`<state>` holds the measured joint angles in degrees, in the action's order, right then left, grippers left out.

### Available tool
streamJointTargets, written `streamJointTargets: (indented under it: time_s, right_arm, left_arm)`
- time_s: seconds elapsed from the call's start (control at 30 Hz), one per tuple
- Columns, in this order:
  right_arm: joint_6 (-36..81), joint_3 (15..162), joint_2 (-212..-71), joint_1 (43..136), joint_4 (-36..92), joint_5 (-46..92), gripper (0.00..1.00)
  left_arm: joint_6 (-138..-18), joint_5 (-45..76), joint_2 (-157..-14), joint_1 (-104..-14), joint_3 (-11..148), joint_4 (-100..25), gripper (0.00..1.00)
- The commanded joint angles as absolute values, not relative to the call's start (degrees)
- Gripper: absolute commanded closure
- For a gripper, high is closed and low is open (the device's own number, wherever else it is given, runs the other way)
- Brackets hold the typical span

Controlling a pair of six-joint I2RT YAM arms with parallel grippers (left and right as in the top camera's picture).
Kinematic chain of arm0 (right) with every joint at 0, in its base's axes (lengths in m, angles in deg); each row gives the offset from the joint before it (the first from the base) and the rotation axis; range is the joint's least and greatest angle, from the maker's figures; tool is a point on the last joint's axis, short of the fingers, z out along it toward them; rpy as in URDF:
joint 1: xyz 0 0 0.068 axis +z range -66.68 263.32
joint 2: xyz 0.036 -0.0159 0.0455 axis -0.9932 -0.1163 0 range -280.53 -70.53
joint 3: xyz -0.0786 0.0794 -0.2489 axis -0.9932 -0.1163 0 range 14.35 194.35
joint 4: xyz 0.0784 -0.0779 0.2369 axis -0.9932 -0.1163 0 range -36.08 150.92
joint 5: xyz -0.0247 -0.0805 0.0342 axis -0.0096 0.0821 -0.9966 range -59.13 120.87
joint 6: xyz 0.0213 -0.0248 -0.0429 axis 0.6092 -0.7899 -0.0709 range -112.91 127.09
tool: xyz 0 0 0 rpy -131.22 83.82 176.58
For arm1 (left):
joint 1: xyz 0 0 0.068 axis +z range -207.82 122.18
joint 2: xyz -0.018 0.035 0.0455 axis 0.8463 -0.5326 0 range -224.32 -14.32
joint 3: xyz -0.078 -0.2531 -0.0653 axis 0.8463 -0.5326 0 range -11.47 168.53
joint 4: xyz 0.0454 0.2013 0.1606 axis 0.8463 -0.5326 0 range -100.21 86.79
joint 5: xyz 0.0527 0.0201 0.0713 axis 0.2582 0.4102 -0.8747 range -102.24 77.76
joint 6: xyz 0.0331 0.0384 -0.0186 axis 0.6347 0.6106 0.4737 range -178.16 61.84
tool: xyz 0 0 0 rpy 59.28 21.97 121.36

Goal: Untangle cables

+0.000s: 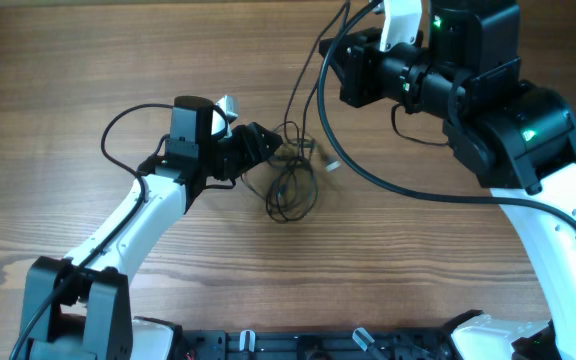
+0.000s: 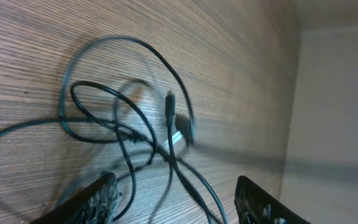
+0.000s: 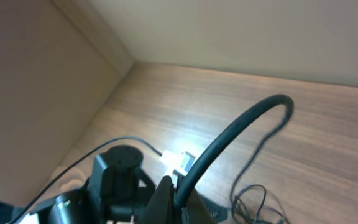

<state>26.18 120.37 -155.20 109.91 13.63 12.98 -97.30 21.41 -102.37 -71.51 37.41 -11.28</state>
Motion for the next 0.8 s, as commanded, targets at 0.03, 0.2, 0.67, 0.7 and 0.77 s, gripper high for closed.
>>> streamJointTargets:
  time_s: [0.03, 0.2, 0.67, 0.7, 0.77]
  right_arm:
    - [26.73, 121.14, -155.29, 109.82, 17.63, 15.37, 0.95]
    - [26.80, 121.14, -155.29, 109.82, 27.18, 9.16, 0.95]
    - [38.03, 121.11, -155.57, 109.82, 27.29, 10.45, 0.90]
    - [38.86, 120.98, -155.88, 109.82, 22.86, 12.42, 0.90]
    - [40.74, 120.57, -156.84, 109.82, 9.20, 18.51, 0.90]
  left_arm:
    - [-93.89, 25.24, -100.23, -71.40, 37.17, -11.57, 0.34]
    - [-93.89, 28.78, -100.25, -71.47, 37.17, -12.88, 0.29]
    - [-92.86, 21.57, -100.36, -71.47, 37.17, -21.03, 0.23]
    - [-92.86, 21.57, -100.36, -71.47, 37.17, -21.03, 0.23]
    - [-92.86, 21.61, -100.36, -71.47, 37.17, -21.05, 0.22]
